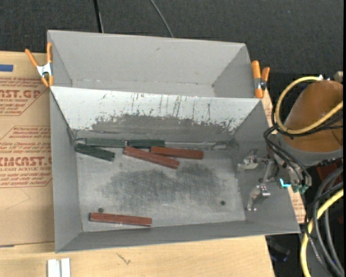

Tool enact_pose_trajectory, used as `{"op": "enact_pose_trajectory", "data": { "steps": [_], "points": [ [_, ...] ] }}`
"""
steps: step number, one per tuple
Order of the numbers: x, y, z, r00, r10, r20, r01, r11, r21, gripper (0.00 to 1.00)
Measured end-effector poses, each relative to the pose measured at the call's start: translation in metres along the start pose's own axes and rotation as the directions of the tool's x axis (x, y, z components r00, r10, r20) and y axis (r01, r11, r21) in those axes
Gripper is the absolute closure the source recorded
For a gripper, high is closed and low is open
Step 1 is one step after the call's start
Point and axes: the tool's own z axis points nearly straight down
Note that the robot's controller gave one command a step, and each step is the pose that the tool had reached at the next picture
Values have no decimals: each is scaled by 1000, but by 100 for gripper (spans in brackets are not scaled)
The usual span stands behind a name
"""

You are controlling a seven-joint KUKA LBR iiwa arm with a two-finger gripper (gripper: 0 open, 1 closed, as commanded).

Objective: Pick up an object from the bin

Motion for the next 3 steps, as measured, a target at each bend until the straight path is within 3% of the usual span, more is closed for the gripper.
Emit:
{"op": "enact_pose_trajectory", "data": {
  "steps": [2,3],
  "points": [
    [-7,2,-1,1000,-3,11,3,1000,3,0],
    [-36,18,44,1000,-27,6,27,1000,-1,0]
  ]
}}
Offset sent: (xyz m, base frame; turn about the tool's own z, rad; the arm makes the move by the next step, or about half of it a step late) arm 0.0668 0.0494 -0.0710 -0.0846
